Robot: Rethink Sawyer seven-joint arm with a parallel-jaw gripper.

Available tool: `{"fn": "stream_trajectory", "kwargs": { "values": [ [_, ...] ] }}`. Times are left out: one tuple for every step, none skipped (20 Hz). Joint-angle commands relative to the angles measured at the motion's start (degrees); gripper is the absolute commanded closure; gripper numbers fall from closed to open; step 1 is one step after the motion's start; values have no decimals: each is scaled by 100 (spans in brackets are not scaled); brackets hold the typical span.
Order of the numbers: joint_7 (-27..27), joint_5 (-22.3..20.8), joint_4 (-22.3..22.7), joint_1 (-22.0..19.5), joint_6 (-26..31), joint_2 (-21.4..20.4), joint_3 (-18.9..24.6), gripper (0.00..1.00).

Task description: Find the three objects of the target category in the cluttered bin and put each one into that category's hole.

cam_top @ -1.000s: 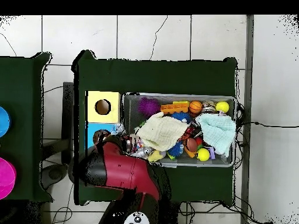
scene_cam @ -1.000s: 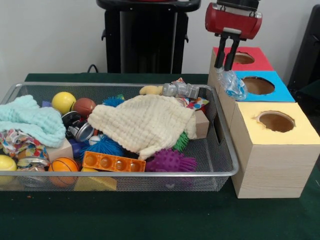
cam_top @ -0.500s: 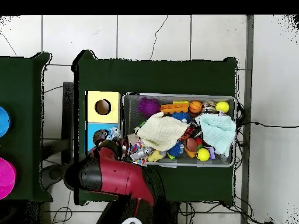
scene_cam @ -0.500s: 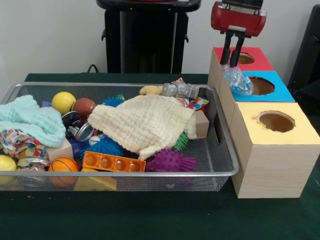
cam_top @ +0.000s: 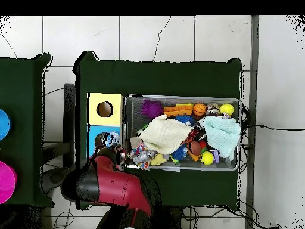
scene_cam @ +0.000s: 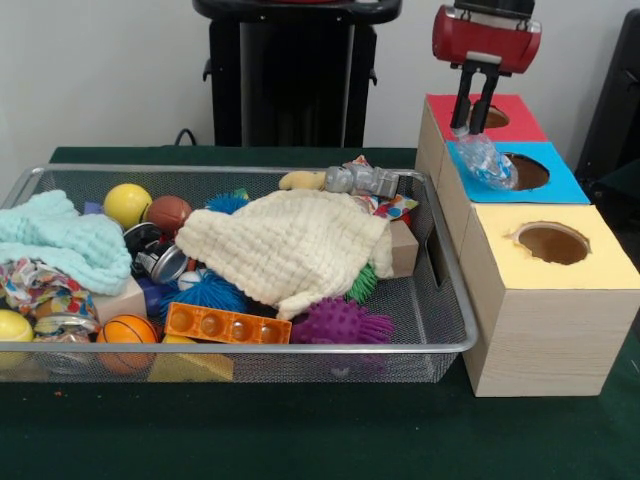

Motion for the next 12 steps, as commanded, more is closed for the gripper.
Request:
{"fn": "stream_trajectory", "kwargs": {
  "values": [
    [1761,341,611,122,-212,231,235,100],
    [1742,356,582,226,-93,284,135,100],
    [1720,367,565,277,-39,311,81,100],
    [1715,385,589,308,28,347,62,100],
    [1704,391,636,284,-45,360,110,100],
    [1694,397,682,261,-117,373,158,100],
    [1677,412,717,236,-142,377,200,100],
    [1671,422,765,212,-183,367,229,100],
    [1664,432,814,188,-224,356,259,100],
    [1615,450,734,188,-127,339,211,100],
    [1597,465,739,181,-134,331,219,100],
    [1579,483,721,170,-133,334,232,100]
  ]
}}
